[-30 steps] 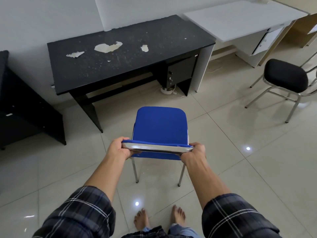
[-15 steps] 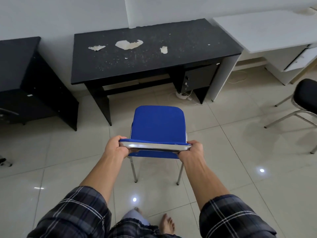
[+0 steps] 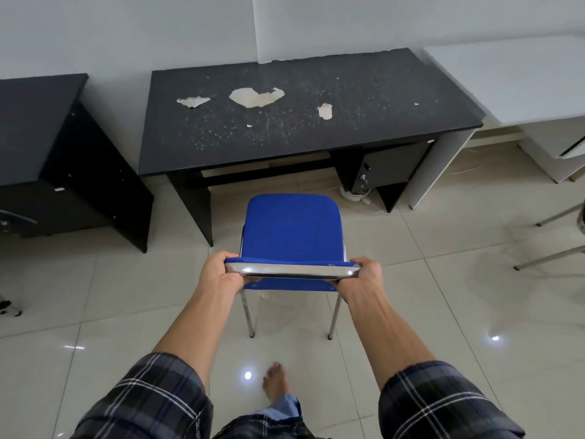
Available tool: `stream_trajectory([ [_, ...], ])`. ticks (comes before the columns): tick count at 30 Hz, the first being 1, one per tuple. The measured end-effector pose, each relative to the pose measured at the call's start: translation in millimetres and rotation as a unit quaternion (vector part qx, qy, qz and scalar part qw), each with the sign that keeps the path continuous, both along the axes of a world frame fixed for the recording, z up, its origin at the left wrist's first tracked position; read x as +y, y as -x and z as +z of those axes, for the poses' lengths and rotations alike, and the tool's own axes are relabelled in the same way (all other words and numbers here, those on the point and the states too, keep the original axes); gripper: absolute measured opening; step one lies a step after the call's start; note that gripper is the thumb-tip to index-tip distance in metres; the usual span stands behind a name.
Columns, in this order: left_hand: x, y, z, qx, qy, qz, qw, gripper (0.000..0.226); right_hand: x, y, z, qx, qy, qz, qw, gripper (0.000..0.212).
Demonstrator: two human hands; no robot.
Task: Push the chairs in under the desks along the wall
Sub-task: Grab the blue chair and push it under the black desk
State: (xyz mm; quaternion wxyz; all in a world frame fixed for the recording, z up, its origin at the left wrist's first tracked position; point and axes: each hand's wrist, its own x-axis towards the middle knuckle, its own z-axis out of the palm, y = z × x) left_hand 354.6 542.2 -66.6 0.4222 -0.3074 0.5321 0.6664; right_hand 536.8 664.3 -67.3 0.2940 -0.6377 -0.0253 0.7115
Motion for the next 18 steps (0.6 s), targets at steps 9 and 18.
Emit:
stream_trajectory([
  [9,39.2,57.8,-0.7,0.002,-0.004,0.026,1.000,0.019,52.5,63.6,-3.3,0.013,-0.002,0.012,1.000,0.033],
  [18,100.8,99.4,-2.5,0.005,-0.003,0.054,0.999,0.025,127.4,112.2,-14.2,0.023,-0.001,0.055,0.998,0.036],
])
